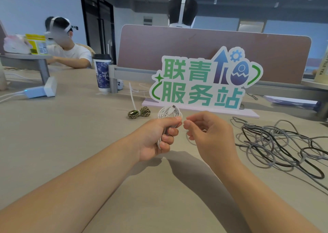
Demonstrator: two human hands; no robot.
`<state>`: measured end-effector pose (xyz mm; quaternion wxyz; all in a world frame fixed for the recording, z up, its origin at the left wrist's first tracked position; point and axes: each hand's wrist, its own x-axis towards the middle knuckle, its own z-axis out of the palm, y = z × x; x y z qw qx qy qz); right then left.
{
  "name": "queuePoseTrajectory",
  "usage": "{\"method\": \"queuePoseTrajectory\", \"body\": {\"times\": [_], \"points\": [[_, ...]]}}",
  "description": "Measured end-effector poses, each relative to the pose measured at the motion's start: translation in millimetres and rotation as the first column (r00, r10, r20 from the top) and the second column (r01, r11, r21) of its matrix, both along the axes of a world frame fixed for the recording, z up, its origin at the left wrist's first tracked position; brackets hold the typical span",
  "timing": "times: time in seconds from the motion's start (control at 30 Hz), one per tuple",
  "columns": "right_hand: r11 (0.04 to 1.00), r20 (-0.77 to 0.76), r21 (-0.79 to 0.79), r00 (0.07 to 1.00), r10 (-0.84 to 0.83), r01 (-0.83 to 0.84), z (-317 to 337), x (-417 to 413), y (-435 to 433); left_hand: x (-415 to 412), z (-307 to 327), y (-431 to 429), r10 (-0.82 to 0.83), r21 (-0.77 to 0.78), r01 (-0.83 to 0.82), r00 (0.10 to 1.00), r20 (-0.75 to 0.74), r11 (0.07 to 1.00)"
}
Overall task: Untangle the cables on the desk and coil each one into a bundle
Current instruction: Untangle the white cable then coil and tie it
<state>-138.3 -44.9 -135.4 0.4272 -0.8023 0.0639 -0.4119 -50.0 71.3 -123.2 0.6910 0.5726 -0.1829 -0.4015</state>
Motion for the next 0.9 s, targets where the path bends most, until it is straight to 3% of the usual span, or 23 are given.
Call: {"method": "queuePoseTrajectory", "body": {"times": [0.9], "points": [[1.000, -0.026, -0.007, 0.999, 0.019, -0.020, -0.7, 0.1, -0.4, 0.4, -1.1, 1.1, -0.021, -0.009, 0.021, 1.000, -0.015, 1.000]]}}
